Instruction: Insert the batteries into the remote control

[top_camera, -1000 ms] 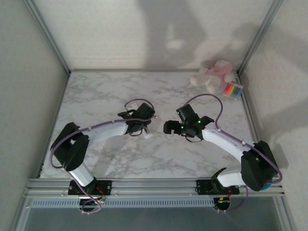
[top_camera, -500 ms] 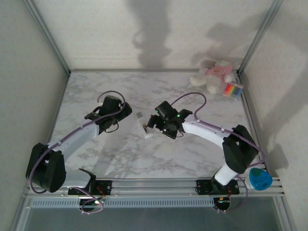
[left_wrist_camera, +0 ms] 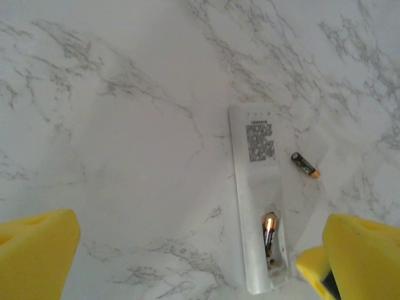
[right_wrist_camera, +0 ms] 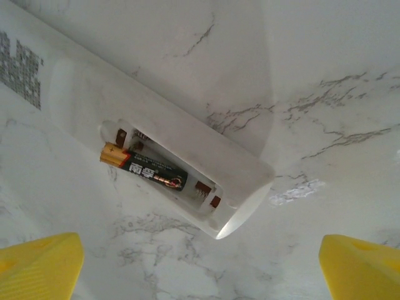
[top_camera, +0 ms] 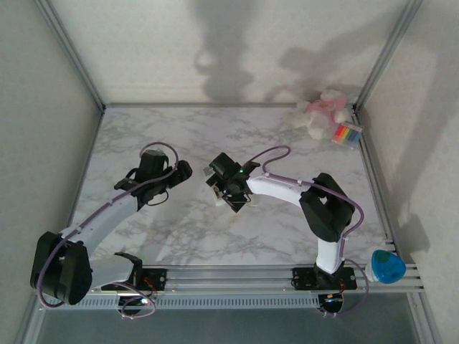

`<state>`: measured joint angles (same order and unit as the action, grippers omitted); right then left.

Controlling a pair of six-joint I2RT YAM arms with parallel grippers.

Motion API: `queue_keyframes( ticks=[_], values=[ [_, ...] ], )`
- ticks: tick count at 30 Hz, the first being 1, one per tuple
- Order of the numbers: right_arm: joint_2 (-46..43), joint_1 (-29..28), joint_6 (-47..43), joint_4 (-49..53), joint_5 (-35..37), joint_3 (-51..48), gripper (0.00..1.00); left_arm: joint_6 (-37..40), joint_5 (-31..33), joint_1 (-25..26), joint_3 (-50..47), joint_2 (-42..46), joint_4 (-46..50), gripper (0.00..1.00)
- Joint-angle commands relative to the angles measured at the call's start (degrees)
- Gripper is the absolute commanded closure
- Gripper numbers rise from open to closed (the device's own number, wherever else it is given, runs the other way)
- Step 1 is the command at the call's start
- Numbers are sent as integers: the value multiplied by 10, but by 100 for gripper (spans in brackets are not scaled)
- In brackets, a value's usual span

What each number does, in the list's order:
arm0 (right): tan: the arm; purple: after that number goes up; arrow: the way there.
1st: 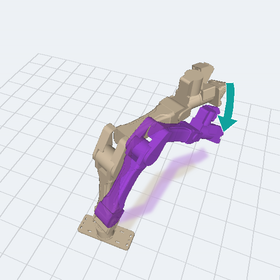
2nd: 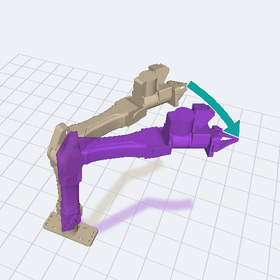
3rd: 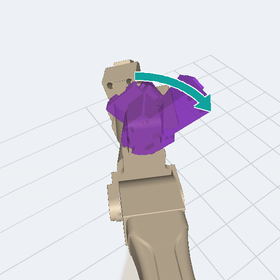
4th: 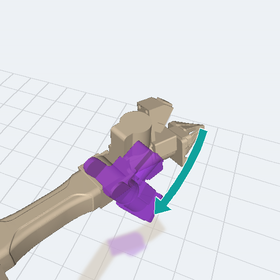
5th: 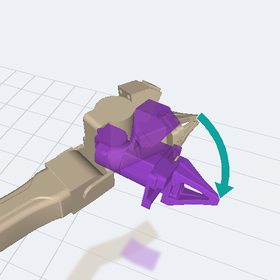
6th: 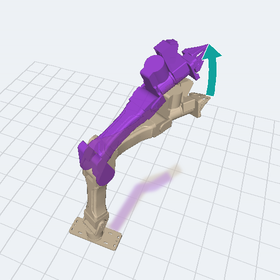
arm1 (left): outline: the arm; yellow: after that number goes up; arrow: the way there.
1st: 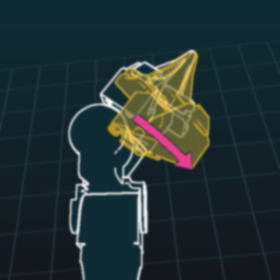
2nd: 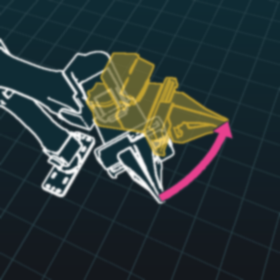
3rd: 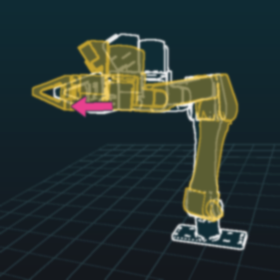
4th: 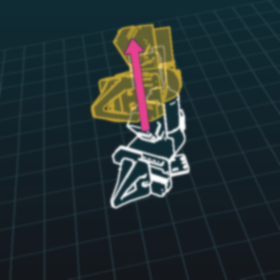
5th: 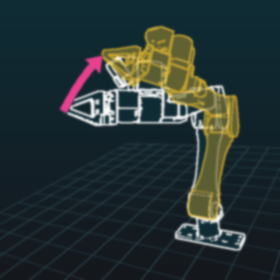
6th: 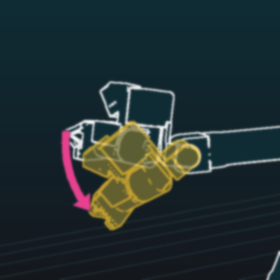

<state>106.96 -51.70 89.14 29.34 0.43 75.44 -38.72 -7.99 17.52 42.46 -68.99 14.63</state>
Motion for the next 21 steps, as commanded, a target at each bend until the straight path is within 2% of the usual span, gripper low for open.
queue_keyframes(
  ticks=[1, 21],
  values=[
    [19, -3, 49, 5, 26, 24, 5, 17, -14, -3, -11, 16, -14, 0],
    [85, 20, 47, 19, 16, 80, 7, 16, -12, -2, -29, 25, -23, 1]
  ],
)
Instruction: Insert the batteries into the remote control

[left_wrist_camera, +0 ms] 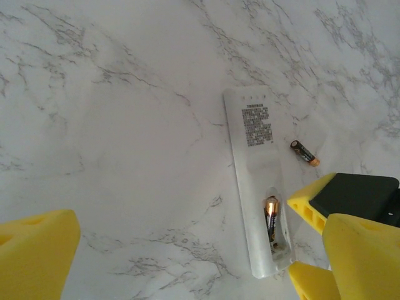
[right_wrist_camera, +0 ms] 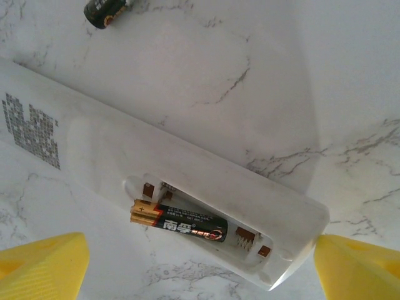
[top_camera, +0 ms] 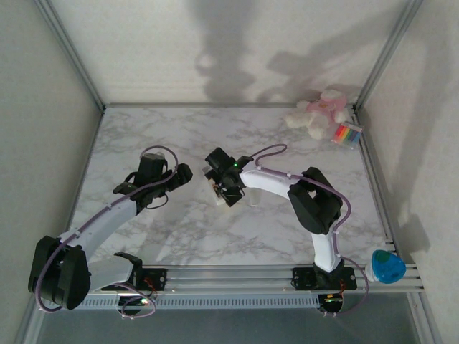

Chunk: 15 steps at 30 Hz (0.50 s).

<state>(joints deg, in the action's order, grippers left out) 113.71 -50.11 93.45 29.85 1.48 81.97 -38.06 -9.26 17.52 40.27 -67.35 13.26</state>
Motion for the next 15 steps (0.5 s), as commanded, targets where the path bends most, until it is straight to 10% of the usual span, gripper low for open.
queue_keyframes(
  ticks=[1, 15],
  values=[
    [20, 5, 4, 11, 2, 15, 7, 10, 1, -2, -7, 8, -9, 0],
    [37, 7, -1, 14, -14, 22, 11, 9, 3, -2, -7, -1, -12, 0]
  ],
)
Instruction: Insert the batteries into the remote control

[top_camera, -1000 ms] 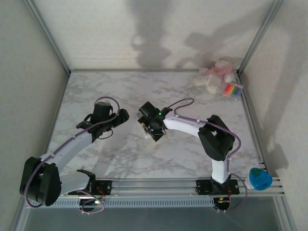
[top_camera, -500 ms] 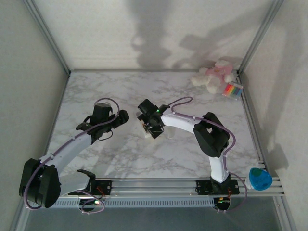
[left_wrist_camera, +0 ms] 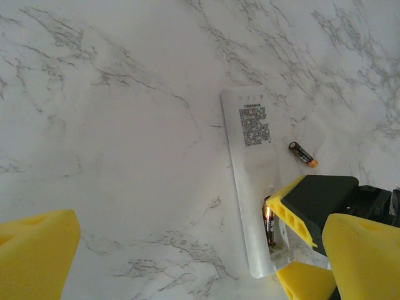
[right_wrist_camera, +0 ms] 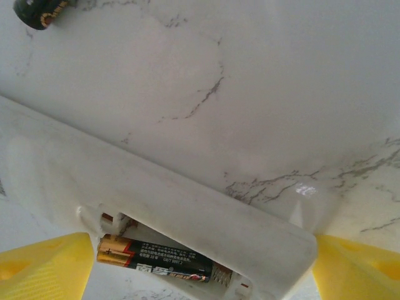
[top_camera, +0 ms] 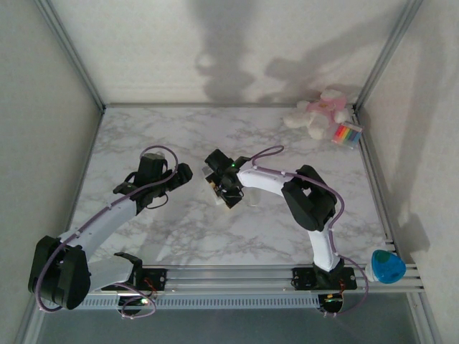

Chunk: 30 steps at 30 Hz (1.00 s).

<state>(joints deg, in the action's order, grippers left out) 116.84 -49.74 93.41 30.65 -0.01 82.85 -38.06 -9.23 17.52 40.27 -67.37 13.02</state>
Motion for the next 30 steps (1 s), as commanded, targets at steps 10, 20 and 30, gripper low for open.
queue_keyframes(
  ticks=[10, 20, 30],
  values=[
    [0, 2, -4, 9, 0, 7, 17, 8, 2, -2, -10, -3, -13, 0],
    [-6, -4, -3, 3, -6, -11, 16, 6, -1, -3, -12, -2, -16, 0],
    [-18, -6, -15, -1, 1, -13, 12, 4, -5, -2, -14, -2, -19, 0]
  ],
)
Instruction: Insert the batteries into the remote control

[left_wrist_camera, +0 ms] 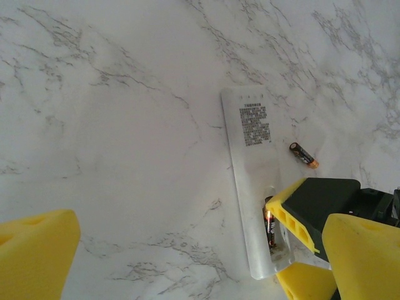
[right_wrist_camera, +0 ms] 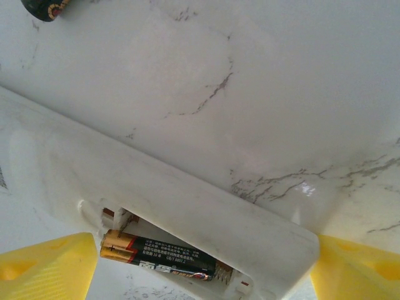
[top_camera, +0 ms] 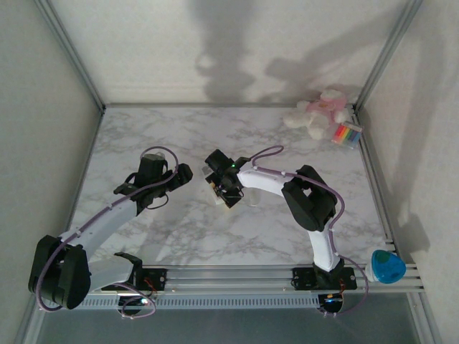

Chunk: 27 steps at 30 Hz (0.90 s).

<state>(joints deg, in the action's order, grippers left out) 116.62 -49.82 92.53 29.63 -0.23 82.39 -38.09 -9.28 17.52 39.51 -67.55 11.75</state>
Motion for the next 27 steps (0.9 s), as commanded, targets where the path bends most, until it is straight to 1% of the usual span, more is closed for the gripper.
queue_keyframes(
  ticks=[1, 5, 13, 27],
  values=[
    [-17, -6, -7, 9, 4, -9, 12, 5, -5, -3, -7, 0, -6, 0],
    [-20, -6, -7, 11, 8, -9, 11, 5, -6, -2, -8, 1, -7, 0],
    [-31, -7, -5, 7, 13, -20, 15, 4, -7, -2, -9, 2, -8, 0],
    [-23, -7, -4, -3, 7, -25, 14, 4, -8, -3, -10, 2, -9, 1]
  ],
)
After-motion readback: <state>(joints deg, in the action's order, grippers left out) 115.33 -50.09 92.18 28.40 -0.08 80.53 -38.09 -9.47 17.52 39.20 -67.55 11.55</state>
